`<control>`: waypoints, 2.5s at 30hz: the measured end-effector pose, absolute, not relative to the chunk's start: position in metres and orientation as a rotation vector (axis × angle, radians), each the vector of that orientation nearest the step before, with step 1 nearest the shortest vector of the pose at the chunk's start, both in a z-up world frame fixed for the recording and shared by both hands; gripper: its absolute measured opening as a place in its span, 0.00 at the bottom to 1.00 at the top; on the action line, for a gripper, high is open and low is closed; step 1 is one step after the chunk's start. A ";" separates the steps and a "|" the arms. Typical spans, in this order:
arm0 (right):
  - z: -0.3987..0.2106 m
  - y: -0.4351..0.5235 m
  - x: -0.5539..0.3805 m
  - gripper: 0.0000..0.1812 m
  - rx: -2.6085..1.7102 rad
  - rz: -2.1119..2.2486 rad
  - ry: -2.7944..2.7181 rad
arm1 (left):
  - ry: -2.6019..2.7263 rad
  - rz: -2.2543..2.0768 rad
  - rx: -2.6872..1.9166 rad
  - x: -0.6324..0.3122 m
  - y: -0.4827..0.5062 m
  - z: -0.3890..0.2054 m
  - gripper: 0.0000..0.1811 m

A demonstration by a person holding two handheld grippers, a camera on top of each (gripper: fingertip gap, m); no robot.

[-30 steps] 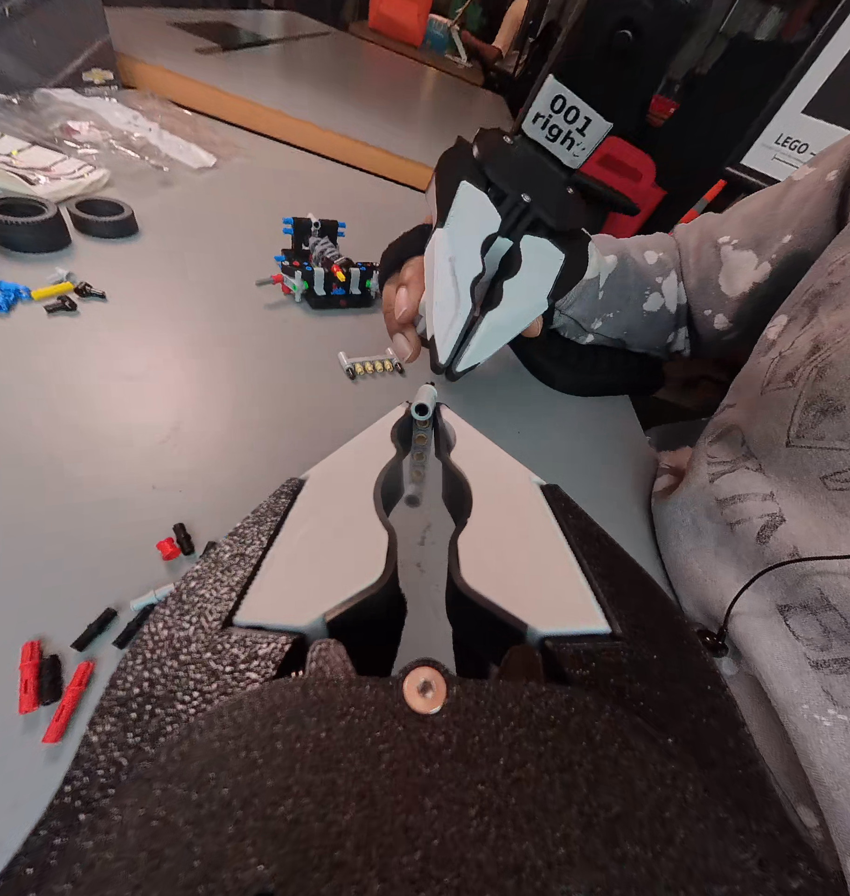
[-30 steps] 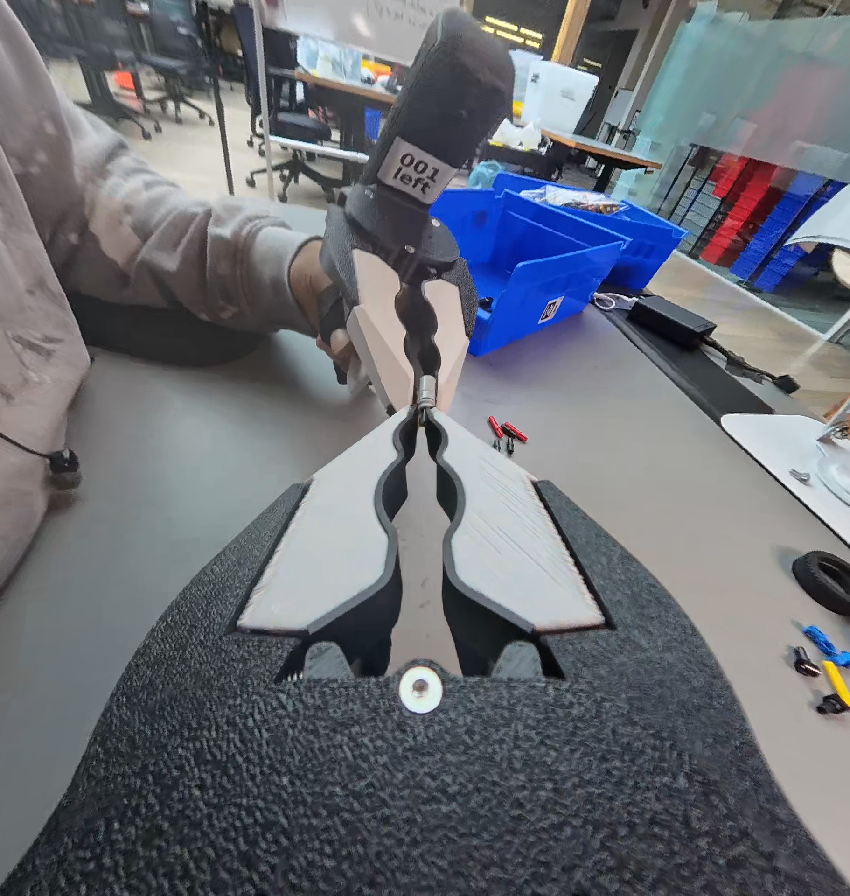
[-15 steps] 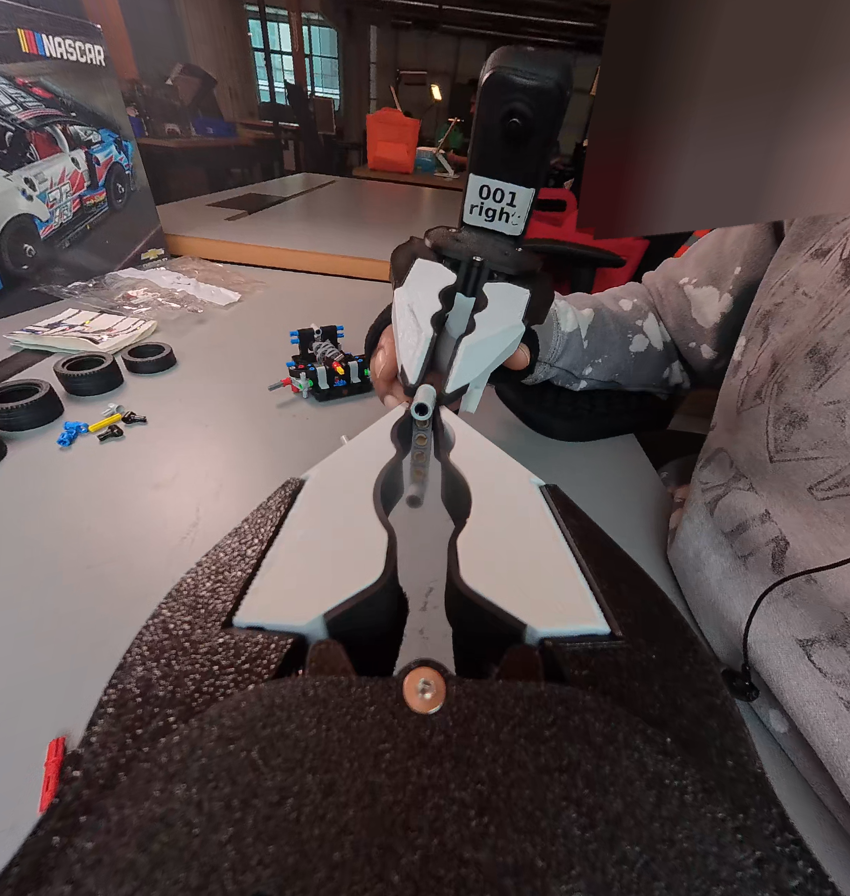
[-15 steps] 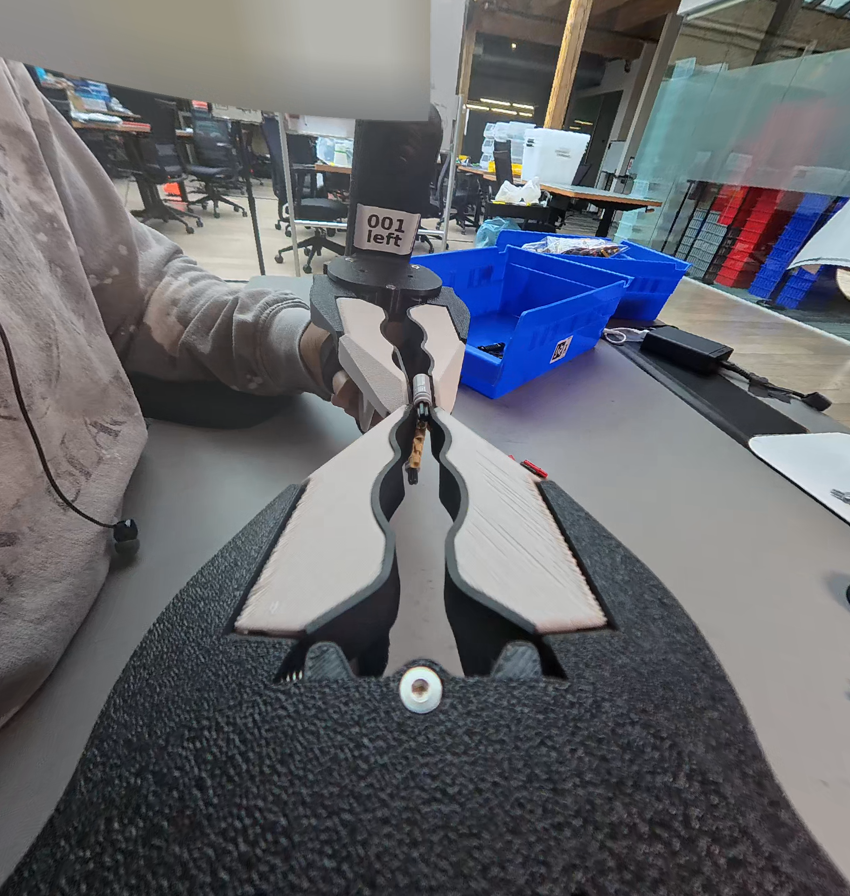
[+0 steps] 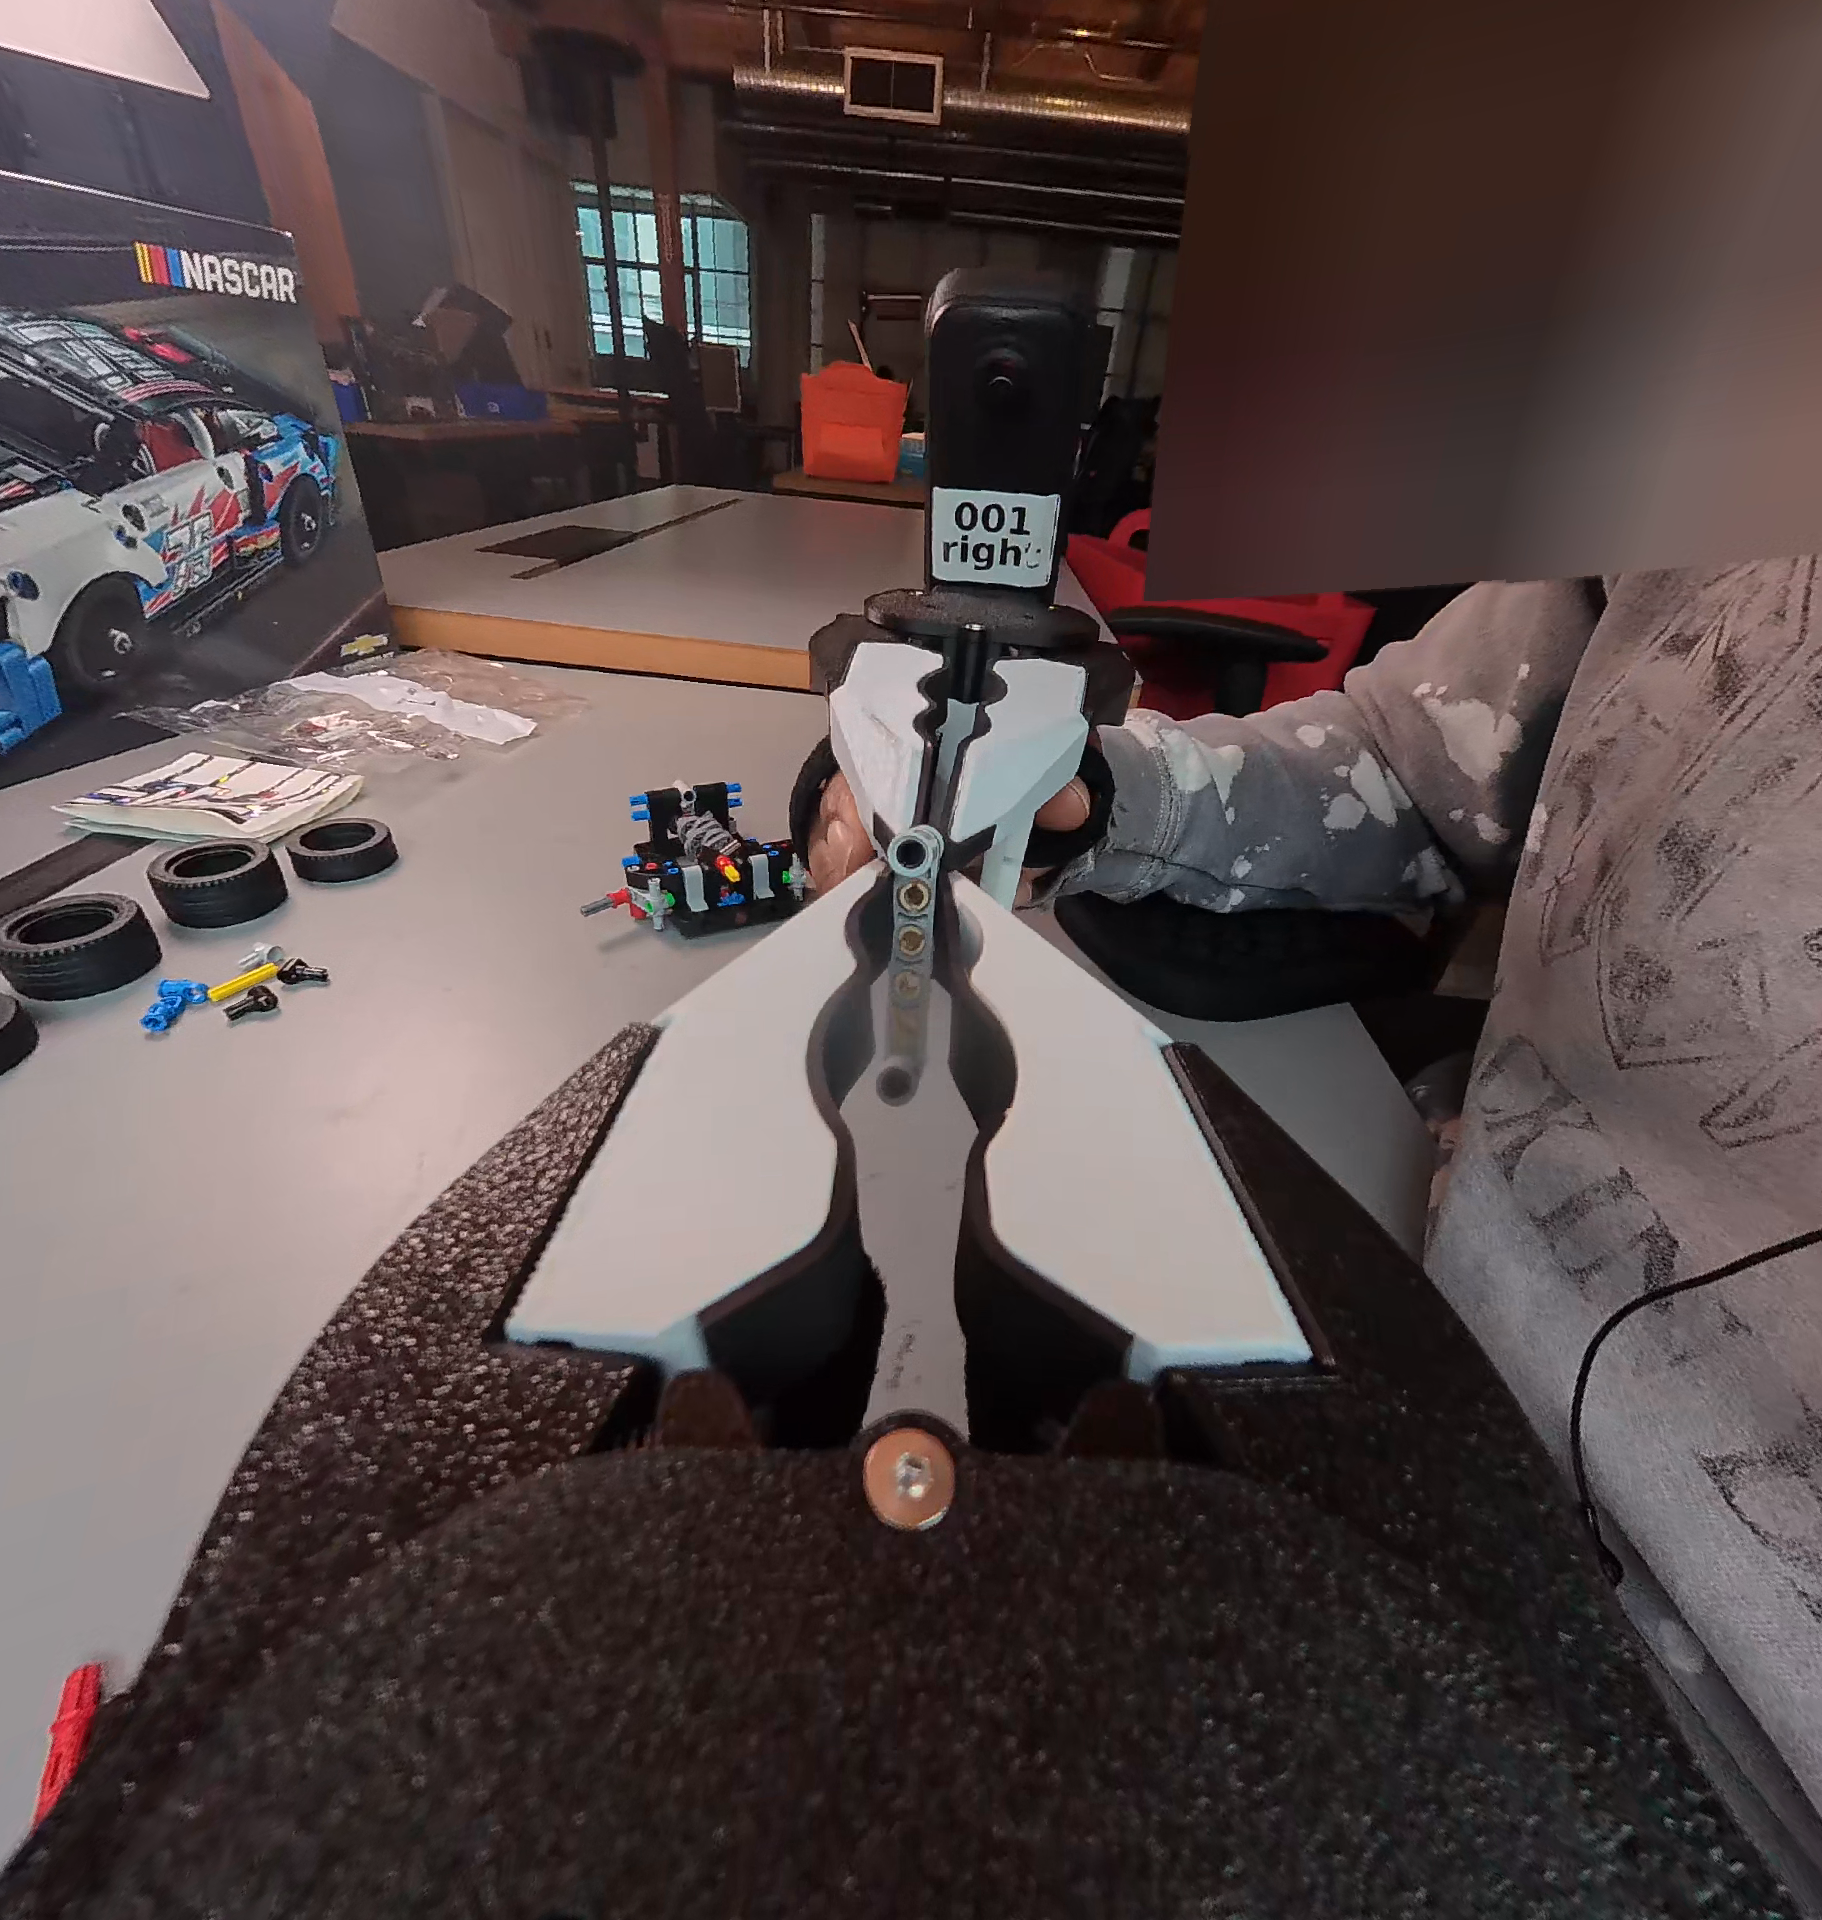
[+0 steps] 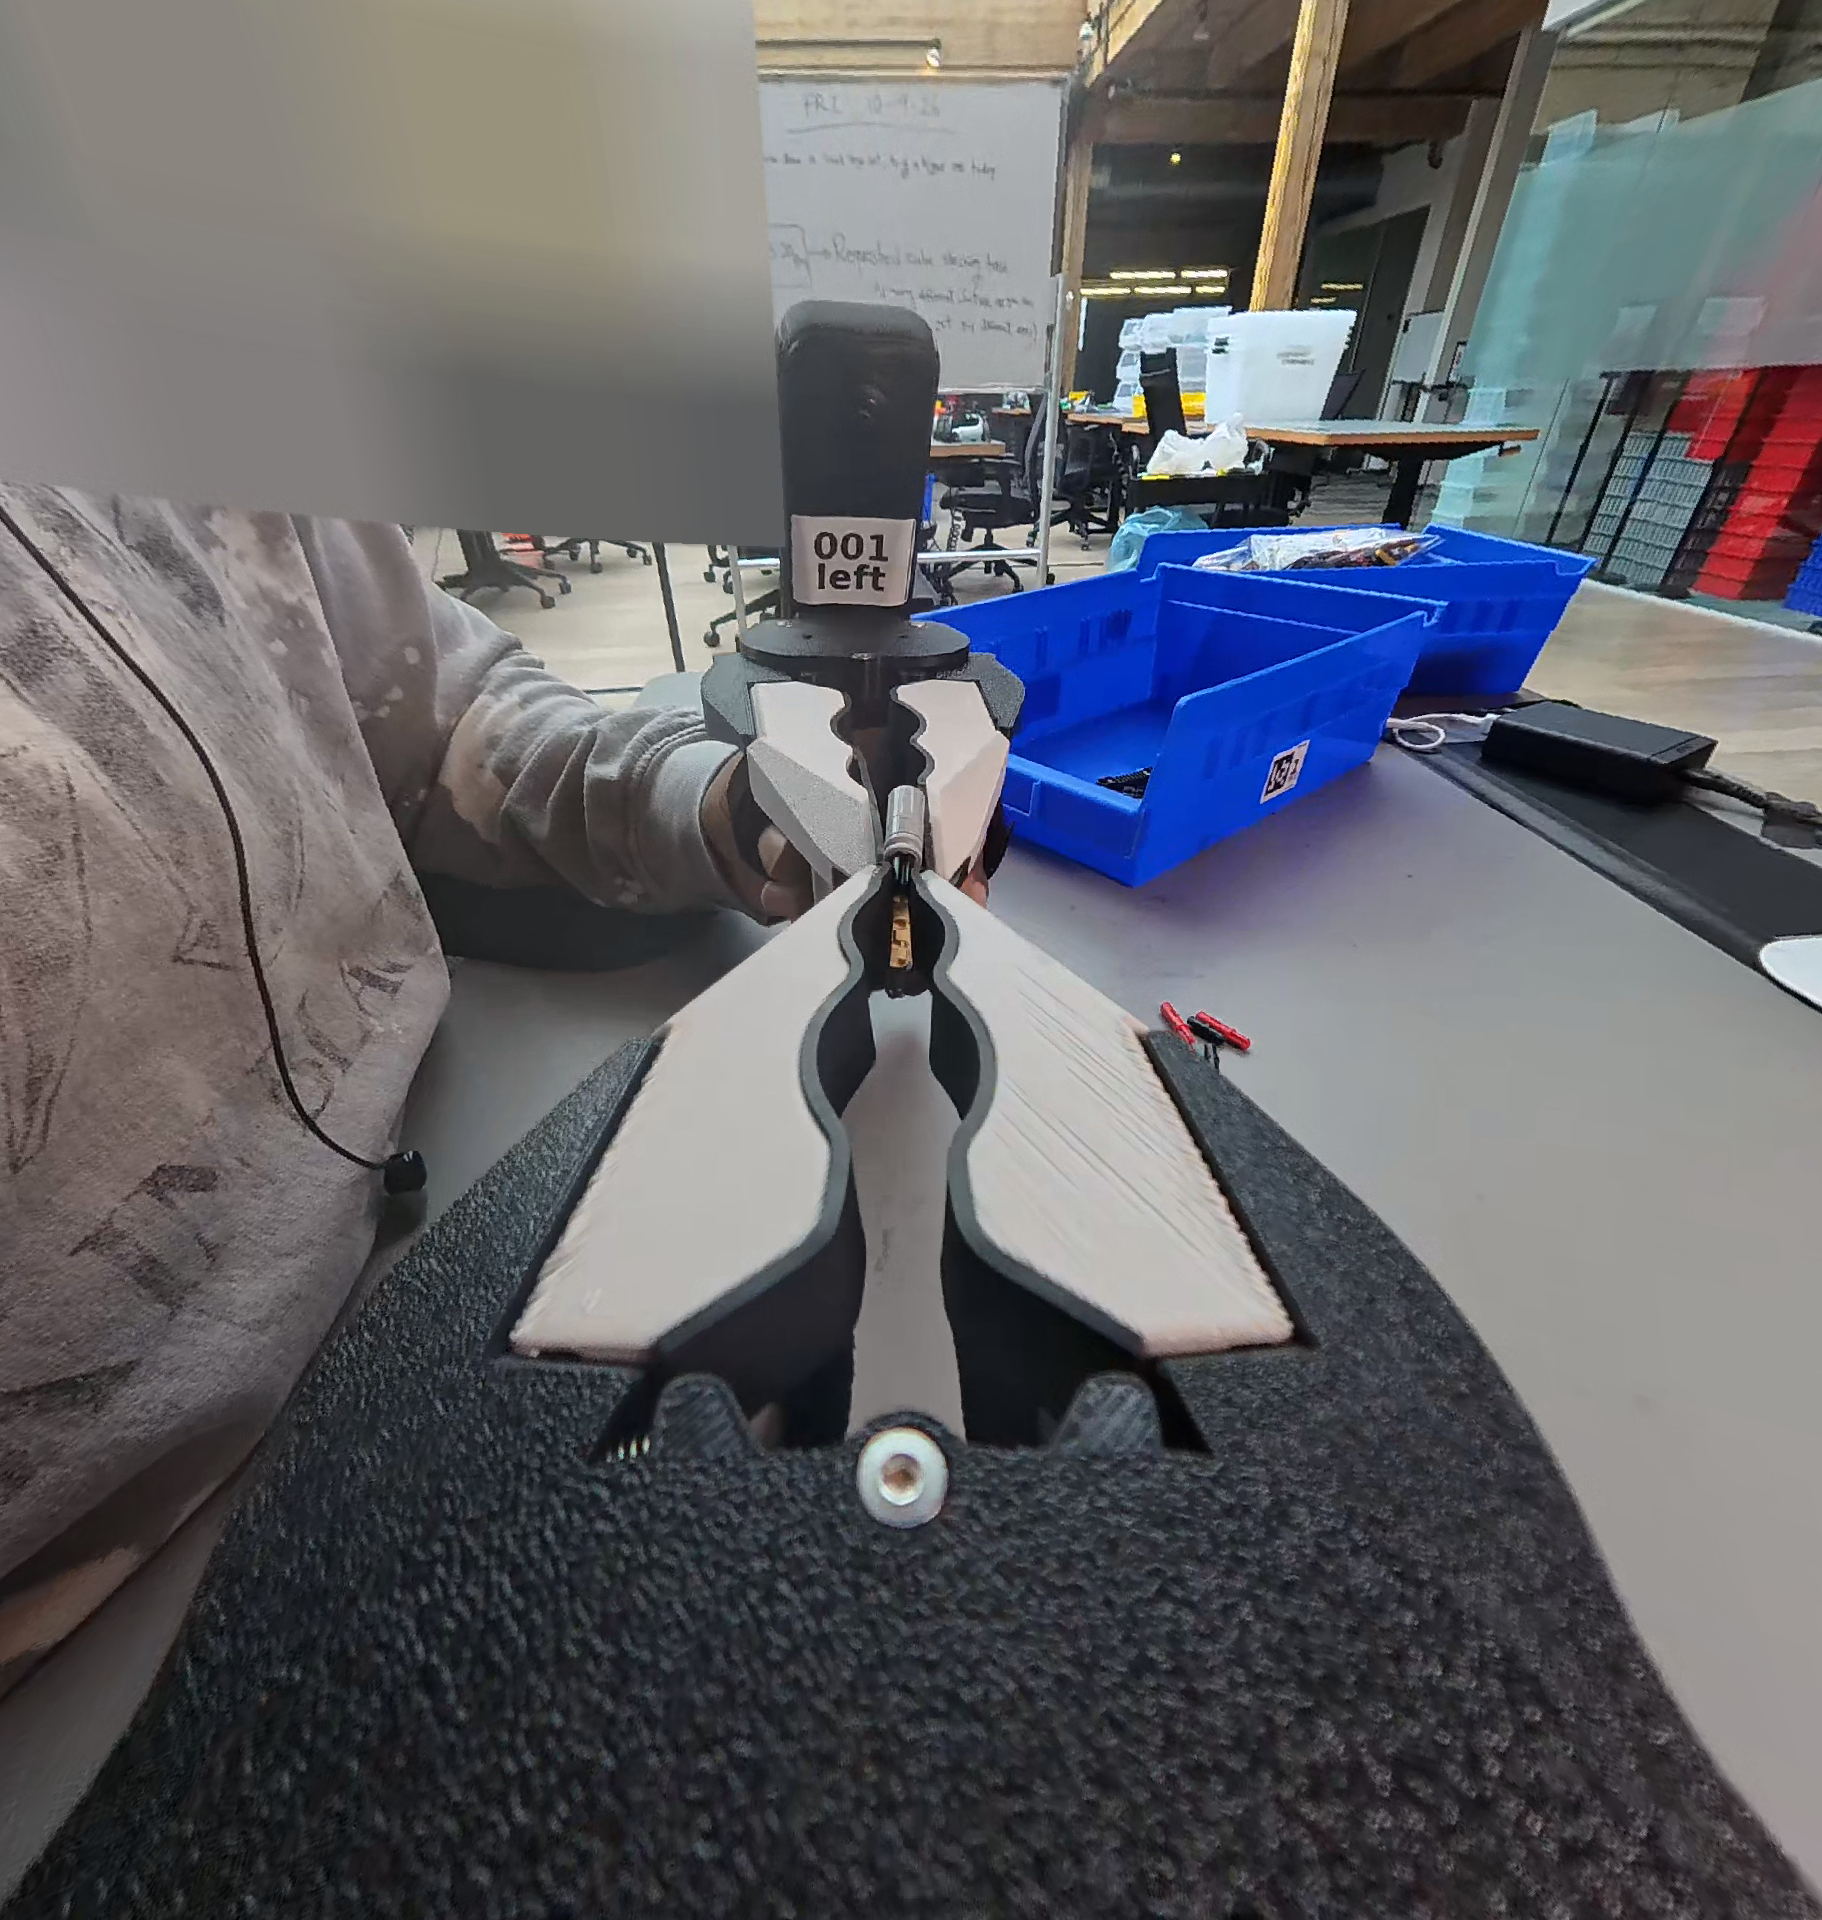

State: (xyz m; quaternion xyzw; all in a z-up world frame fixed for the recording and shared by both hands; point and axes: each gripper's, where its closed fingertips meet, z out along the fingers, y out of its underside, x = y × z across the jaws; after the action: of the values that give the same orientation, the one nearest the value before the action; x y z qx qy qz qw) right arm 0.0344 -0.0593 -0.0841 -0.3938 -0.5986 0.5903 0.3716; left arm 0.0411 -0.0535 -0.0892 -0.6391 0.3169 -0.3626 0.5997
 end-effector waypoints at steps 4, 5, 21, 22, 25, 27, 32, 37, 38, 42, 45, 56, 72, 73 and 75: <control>-0.095 -0.057 0.038 0.01 -1.042 1.506 -1.588 | 0.742 -0.844 -1.507 0.043 -0.052 -0.098 0.03; -0.098 -0.056 0.039 0.01 -1.055 1.508 -1.600 | 0.745 -0.842 -1.518 0.044 -0.051 -0.101 0.03; -0.108 -0.032 0.056 0.01 -1.140 1.521 -1.553 | 0.820 -0.700 -1.567 0.047 -0.040 -0.118 0.04; -0.109 -0.034 0.056 0.04 -1.133 1.516 -1.556 | 0.830 -0.688 -1.584 0.049 -0.040 -0.122 0.04; -0.116 -0.037 0.054 0.08 -1.139 1.509 -1.587 | 0.859 -0.630 -1.623 0.051 -0.039 -0.130 0.04; -0.123 -0.039 0.051 0.09 -1.141 1.462 -1.631 | 0.880 -0.603 -1.645 0.051 -0.038 -0.135 0.04; -0.131 -0.047 0.043 0.09 -1.125 1.379 -1.683 | 0.944 -0.515 -1.694 0.050 -0.039 -0.150 0.04; -0.151 -0.048 0.035 0.04 -1.163 1.231 -1.773 | 1.055 -0.395 -1.757 0.051 -0.041 -0.168 0.04; -0.154 -0.049 0.035 0.04 -1.163 1.201 -1.787 | 1.074 -0.374 -1.770 0.050 -0.041 -0.172 0.04; -0.159 -0.052 0.034 0.04 -1.138 1.150 -1.829 | 1.100 -0.396 -1.795 0.049 -0.045 -0.178 0.04; -0.137 -0.050 0.036 0.04 -1.096 1.288 -1.706 | 0.992 -0.581 -1.770 0.048 -0.047 -0.162 0.05; -0.077 -0.043 0.031 0.04 -1.045 1.702 -1.267 | 0.635 -1.052 -1.571 0.036 -0.047 -0.100 0.15; -0.122 -0.064 0.034 0.06 -1.055 1.407 -1.664 | 0.868 -0.912 -1.715 0.037 -0.064 -0.122 0.04; -0.124 -0.065 0.034 0.06 -1.054 1.397 -1.681 | 0.891 -0.899 -1.729 0.037 -0.066 -0.125 0.04; -0.126 -0.066 0.034 0.06 -1.053 1.392 -1.692 | 0.929 -0.878 -1.744 0.038 -0.069 -0.130 0.04</control>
State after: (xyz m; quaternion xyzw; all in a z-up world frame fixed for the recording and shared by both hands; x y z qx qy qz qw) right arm 0.0336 -0.0664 -0.1260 -0.4060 -0.6525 0.5370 0.3479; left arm 0.0384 -0.0686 -0.1300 -0.7119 0.3793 -0.3581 0.4702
